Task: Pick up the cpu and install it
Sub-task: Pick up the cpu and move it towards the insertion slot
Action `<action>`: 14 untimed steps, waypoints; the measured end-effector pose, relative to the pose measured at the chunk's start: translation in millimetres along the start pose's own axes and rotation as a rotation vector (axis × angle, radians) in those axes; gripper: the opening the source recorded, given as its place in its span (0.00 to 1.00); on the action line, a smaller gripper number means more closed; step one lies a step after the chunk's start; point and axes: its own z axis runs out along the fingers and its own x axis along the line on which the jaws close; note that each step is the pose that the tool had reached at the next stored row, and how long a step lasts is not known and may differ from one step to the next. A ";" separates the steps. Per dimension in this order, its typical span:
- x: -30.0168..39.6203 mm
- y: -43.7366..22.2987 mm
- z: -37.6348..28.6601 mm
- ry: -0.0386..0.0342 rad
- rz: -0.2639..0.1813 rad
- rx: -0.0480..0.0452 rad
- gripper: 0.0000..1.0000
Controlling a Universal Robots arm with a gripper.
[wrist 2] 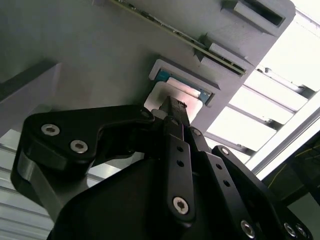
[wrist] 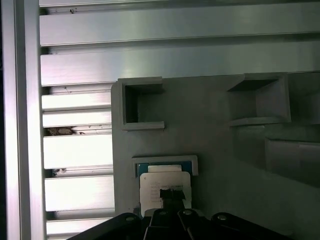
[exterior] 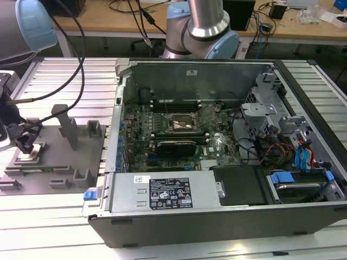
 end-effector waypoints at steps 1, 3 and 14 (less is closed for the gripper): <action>0.0 0.0 0.0 -0.0001 0.000 0.0000 0.11; 0.0 0.0 0.0 -0.0001 0.000 0.0000 0.11; 0.0 0.1 0.1 -0.0001 0.000 0.0000 0.66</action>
